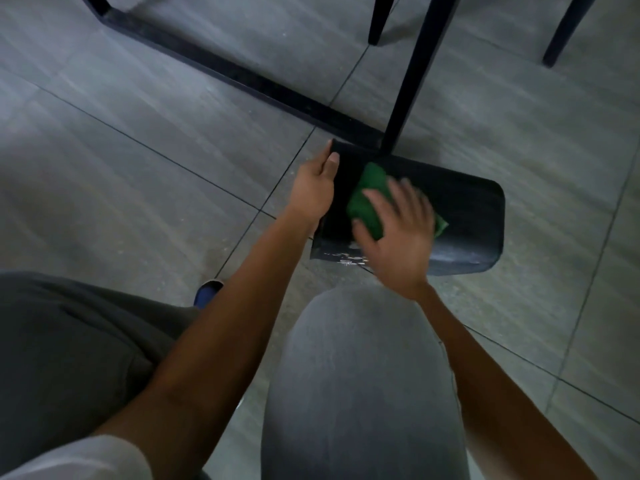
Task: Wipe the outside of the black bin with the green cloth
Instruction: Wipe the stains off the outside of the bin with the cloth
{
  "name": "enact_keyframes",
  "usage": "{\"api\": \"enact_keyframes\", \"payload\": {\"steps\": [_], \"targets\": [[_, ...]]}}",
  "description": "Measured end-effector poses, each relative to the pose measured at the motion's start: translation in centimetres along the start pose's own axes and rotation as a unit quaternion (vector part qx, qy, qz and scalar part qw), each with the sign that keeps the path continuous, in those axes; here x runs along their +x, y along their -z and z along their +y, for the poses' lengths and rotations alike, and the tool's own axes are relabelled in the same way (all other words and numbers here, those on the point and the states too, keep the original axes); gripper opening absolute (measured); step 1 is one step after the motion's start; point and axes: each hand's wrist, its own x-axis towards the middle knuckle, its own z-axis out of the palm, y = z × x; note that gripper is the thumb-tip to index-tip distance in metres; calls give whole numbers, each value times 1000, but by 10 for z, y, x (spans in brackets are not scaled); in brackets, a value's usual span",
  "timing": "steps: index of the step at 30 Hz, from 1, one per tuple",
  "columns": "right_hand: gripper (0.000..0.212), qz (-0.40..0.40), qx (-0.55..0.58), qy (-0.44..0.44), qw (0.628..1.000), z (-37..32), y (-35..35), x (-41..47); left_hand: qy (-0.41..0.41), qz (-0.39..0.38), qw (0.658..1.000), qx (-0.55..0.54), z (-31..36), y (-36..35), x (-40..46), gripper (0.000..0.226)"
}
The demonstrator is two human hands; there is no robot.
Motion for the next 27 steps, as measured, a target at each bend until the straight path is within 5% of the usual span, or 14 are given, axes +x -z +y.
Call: {"api": "enact_keyframes", "payload": {"steps": [4, 9, 12, 16, 20, 23, 27], "targets": [[49, 21, -31, -185, 982, 69, 27, -5, 3, 5, 1000, 7, -3, 2, -6, 48], [51, 6, -60, -301, 952, 87, 45, 17, -1, 8, 1000, 2, -1, -3, -3, 49], [53, 14, 27, -222, 974, 32, 40, 27, -14, 16, 1000, 2, 3, -9, -7, 48], [55, 1, 0, -55, 998, -32, 23, 22, -30, 12, 999, 6, 16, -8, -3, 46], [51, -9, -35, -111, 993, 36, 36, -23, -15, 24, 999, 26, 17, 13, 3, 48], [53, -41, -15, -254, 966, 84, 57, -50, -17, 20, 999, 39, 15, 14, 2, 49], [49, 28, 45, -288, 956, 77, 67, -28, -32, 15, 998, 54, 21, 7, 2, 48]]}}
